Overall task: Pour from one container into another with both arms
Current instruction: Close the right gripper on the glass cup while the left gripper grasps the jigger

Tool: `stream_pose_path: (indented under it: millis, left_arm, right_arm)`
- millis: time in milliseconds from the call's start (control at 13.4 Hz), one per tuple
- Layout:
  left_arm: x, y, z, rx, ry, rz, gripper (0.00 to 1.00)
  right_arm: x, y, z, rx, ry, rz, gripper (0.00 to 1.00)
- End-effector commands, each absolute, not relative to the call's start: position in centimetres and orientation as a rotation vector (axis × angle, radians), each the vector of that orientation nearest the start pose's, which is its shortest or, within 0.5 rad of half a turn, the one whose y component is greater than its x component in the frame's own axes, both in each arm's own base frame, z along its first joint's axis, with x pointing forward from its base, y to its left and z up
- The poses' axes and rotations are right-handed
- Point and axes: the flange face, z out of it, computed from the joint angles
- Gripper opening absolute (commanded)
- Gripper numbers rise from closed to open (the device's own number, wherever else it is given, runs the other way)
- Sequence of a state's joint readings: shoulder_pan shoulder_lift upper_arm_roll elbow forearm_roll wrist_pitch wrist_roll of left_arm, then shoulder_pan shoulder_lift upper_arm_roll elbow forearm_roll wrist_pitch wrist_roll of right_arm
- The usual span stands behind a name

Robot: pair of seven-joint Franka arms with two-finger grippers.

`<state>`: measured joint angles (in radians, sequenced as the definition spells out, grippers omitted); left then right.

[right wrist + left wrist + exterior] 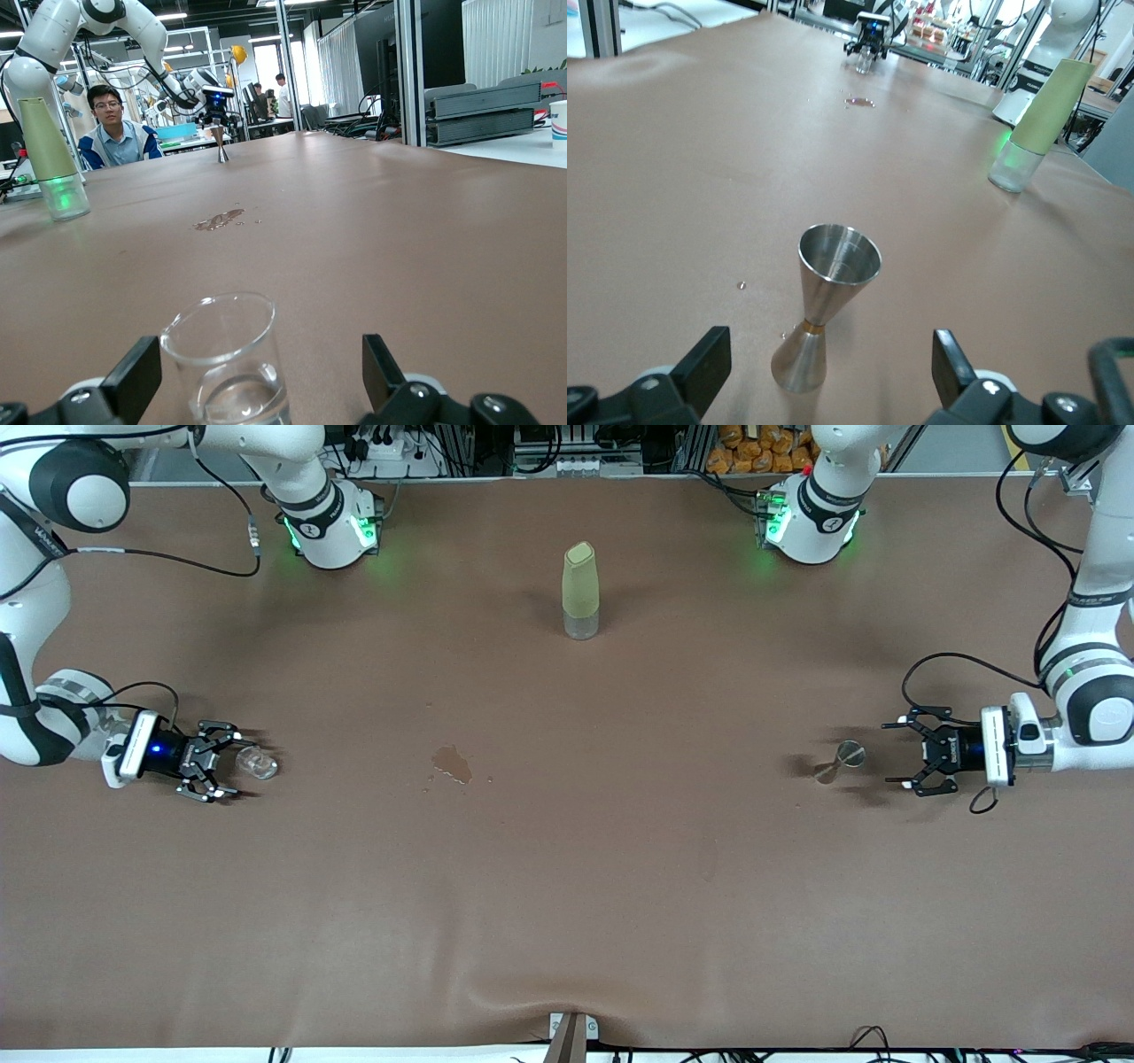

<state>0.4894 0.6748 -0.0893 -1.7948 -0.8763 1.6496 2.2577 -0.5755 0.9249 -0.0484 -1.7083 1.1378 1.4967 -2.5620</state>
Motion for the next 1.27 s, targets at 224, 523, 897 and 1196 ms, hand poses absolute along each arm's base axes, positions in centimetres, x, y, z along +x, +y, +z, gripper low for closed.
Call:
stream_pose_path:
  millis: [224,523,897,1196]
  left_arm:
    - [55.2,15.2,12.5,1.503,-1.341,0.900,1.00]
    - [54.1,14.5,10.2,1.461,-1.337,0.950,1.00]
    - [53.8,13.5,9.7,1.451,-1.319,0.947,0.90]
    - [53.9,12.7,9.7,1.438,-1.312,0.969,0.78]
  right_arm:
    - [51.7,-23.4,5.6,-1.503,-1.121,-1.191,1.00]
    - [52.0,-22.6,5.6,-1.491,-1.135,-1.186,1.00]
    - [52.0,-22.6,5.6,-1.485,-1.147,-1.195,0.94]
    - [51.9,-22.6,5.6,-1.479,-1.147,-1.199,0.85]
